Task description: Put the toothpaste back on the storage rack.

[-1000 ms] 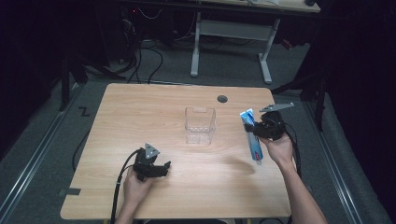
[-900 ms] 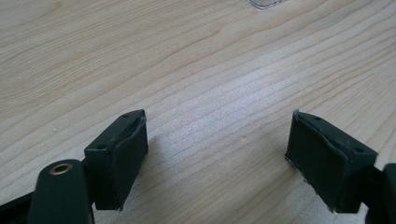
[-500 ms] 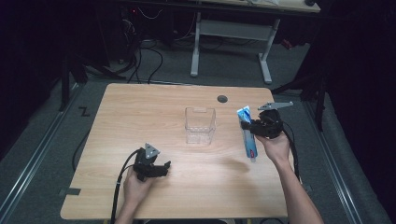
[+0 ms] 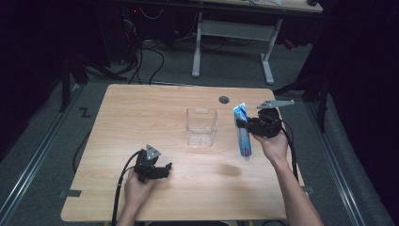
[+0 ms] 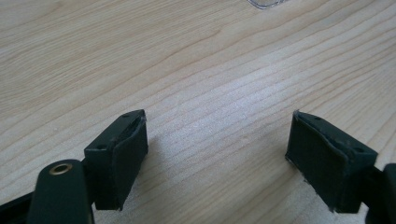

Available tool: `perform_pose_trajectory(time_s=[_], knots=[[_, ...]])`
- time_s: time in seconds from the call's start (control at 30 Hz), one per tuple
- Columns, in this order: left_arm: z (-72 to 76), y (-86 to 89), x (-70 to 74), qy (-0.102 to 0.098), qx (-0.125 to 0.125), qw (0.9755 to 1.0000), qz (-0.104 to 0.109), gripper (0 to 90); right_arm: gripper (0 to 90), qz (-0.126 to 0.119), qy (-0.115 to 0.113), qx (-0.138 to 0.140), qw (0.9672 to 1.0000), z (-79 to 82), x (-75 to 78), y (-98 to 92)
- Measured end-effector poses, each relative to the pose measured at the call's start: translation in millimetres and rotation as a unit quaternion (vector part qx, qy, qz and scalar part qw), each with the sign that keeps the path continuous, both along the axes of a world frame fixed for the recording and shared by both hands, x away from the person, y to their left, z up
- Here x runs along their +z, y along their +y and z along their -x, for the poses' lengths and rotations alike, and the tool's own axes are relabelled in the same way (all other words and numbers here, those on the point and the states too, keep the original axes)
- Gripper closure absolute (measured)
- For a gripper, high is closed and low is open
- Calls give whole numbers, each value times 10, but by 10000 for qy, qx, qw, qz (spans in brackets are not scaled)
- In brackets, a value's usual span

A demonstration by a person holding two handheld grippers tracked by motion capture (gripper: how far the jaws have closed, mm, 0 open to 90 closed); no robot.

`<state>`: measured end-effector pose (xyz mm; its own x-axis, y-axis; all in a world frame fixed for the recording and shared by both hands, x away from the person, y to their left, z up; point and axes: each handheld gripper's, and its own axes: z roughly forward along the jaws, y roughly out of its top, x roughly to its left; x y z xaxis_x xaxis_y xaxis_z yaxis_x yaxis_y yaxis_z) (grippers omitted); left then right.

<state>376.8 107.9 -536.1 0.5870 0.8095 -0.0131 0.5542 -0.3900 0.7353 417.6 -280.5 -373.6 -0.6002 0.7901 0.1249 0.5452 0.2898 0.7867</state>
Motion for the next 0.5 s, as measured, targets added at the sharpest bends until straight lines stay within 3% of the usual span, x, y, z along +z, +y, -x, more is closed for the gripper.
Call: perform_pose_trajectory(time_s=[0.27,0.5], knots=[[-1,0,0,-1,-2,10000,-1,205,734,1,-209,-4,9998,4,163,48],[-1,0,0,0,-1,10000,-1,206,733,-102,-219,116,9996,-33,196,116]])
